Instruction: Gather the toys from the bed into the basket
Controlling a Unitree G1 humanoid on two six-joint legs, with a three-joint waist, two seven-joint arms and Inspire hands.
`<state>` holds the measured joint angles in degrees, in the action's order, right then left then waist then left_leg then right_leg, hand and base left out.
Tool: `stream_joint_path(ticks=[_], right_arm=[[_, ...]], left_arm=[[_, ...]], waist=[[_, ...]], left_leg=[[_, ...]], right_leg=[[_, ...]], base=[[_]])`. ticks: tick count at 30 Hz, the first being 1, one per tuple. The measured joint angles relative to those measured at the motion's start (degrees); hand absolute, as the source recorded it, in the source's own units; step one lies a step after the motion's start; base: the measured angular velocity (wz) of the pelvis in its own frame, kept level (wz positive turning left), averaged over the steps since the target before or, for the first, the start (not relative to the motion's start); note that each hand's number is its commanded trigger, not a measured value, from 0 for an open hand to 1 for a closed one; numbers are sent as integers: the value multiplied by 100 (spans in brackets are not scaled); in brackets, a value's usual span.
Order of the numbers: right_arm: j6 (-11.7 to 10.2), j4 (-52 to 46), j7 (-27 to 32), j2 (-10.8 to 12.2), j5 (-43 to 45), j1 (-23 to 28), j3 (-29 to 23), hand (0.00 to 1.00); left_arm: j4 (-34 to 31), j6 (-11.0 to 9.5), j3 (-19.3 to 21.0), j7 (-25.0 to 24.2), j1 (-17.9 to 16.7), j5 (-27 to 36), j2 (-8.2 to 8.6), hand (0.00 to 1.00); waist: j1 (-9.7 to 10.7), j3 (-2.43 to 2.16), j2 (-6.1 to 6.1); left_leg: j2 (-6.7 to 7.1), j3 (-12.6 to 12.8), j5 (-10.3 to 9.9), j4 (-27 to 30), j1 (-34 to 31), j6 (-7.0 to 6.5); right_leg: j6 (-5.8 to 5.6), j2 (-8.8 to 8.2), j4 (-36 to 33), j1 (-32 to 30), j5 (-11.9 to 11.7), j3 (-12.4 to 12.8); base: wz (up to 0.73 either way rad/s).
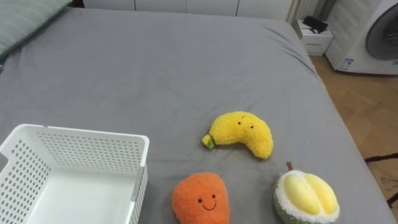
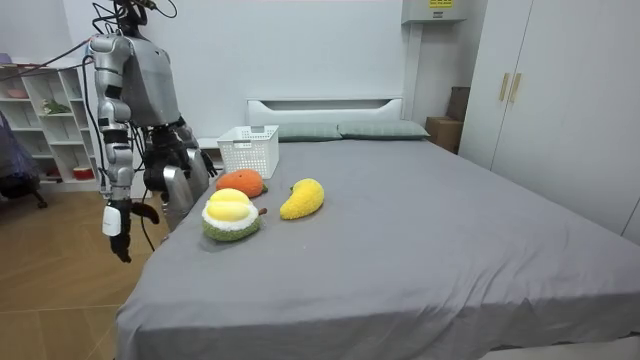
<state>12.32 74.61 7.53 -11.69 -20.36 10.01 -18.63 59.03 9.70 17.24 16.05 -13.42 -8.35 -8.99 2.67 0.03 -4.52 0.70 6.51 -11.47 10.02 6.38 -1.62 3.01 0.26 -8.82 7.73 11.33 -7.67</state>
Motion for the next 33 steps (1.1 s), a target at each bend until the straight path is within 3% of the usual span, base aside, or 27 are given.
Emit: stream_joint_path(ticks=[4, 9, 17, 22, 26, 33], right_arm=[[-192, -355, 173, -307, -113, -134, -88, 0], [-319, -857, 369, -465, -88, -405, -133, 0], [-488, -2222, 567, -519, 92, -580, -102, 0], [-512, -3284, 543, -521, 451, -636, 403, 0], [-514, -3899, 546, -522, 537, -637, 450, 0], [-541, -4386, 461, -523, 954, -739, 1067, 0]], left_arm=[[-60, -160, -1, 0, 0, -6, -95, 0], [-57, -326, 1, 0, -77, 11, -115, 0], [52, -368, 28, 0, -104, 0, -125, 0], [27, -375, -62, 2, -105, -2, -115, 0], [-200, -365, -116, 4, -124, 1, -108, 0], [-204, -378, -293, 17, -185, -40, -82, 0]], waist=[[16, 3, -54], [-28, -5, -134], [-147, -19, -177], [-237, -6, -200], [-314, -20, -203], [-464, -18, -68]], left_leg=[[-5, 88, -6, 6, -34, -10], [-14, 158, -16, -13, -92, -24], [-22, 242, -8, -43, -114, -37], [-25, 246, -11, -20, -179, -42], [-18, 209, -11, 34, -307, -60], [-4, 136, -7, 45, -374, -82]], right_leg=[[-8, 3, -3, -46, -20, 42], [-22, 23, -2, -124, -35, 143], [-34, 18, -70, -217, -63, 156], [-37, 16, -73, -249, -59, 190], [-46, -1, -96, -375, -65, 154], [-63, -21, -103, -358, -87, 48]], base=[[-7], [-8], [-4], [-2], [4], [6]])
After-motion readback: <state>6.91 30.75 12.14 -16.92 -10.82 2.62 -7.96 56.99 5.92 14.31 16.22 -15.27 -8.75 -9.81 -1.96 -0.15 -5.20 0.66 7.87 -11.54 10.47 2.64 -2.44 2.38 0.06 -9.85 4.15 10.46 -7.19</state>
